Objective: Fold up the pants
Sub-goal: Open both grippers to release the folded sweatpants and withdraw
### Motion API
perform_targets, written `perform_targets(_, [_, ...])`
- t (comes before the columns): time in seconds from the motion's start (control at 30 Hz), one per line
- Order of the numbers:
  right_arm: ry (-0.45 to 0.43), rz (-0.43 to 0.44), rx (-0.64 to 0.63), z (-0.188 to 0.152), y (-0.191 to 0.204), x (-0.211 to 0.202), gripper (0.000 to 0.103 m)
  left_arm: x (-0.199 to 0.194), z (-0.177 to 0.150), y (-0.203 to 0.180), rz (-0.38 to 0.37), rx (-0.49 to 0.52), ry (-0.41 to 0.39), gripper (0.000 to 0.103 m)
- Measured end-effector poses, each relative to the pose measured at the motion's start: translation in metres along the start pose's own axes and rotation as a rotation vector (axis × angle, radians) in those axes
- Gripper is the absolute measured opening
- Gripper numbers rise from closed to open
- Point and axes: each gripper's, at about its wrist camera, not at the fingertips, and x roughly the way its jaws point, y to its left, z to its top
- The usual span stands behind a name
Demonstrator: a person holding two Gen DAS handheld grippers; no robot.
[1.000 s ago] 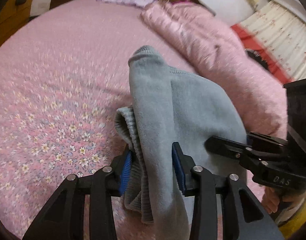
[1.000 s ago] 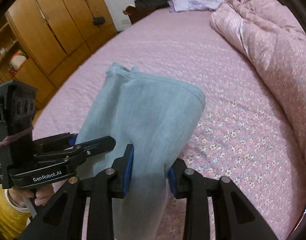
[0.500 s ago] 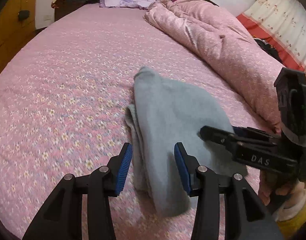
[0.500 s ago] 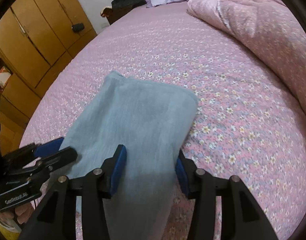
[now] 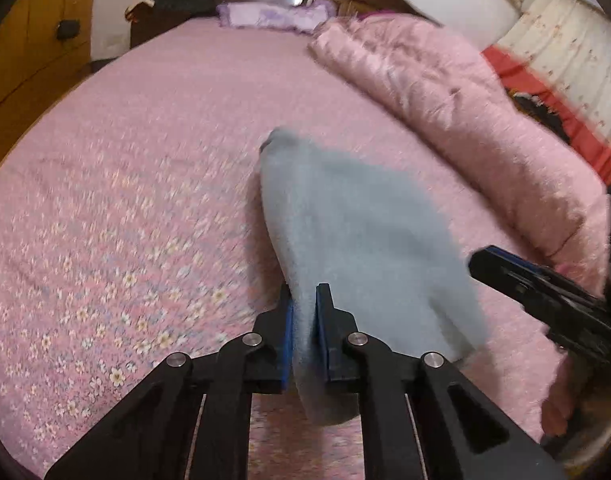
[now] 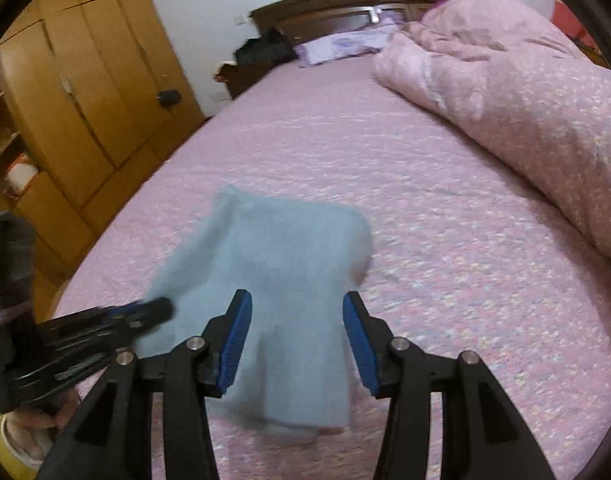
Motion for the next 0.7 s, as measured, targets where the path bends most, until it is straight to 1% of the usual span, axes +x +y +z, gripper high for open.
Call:
perform_targets(0.07, [0.039,0.014,-0.021,-0.008,0.007,0.011,0.048,0.015,0.001,0.002,0.014,-0.010,0.026,0.005])
perform_targets(0.13, [0.085,-0.006,-0.034,-0.017,0.007,0.028,0.046,0.028,0.000,0.004,0.052,0.002,0.050,0.012])
perform_targets(0.17, [0.104,-0.008,-0.034,-0.020,0.007,0.035,0.046,0.033,-0.002,0.005,0.070,0.012,0.055,0.013])
perform_targets(0.23, [0.128,-0.004,-0.031,-0.026,0.002,0.048,0.046,0.036,-0.001,0.003,0.079,0.029,0.042,0.015])
perform_targets(0.3, [0.104,-0.007,-0.046,-0.029,0.004,0.047,0.046,0.036,-0.001,0.000,0.099,0.057,0.036,0.015])
perform_targets(0.4, [0.109,-0.016,-0.057,-0.027,0.008,0.044,0.046,0.032,0.002,-0.002,0.113,0.052,0.045,0.016])
perform_targets(0.53, [0.107,-0.004,-0.012,-0.024,0.002,0.033,0.046,0.016,-0.002,-0.002,0.135,0.044,0.064,0.016])
perform_targets(0.6, [0.105,-0.015,0.003,-0.024,-0.002,0.026,0.046,0.009,-0.004,-0.005,0.153,0.048,0.068,0.016])
perform_targets(0.67, [0.101,-0.024,0.014,-0.027,-0.005,0.018,0.047,0.001,-0.008,-0.006,0.160,0.046,0.062,0.019])
perform_targets(0.7, [0.100,-0.023,0.017,-0.028,-0.006,0.014,0.047,-0.003,-0.011,-0.006,0.160,0.044,0.059,0.023])
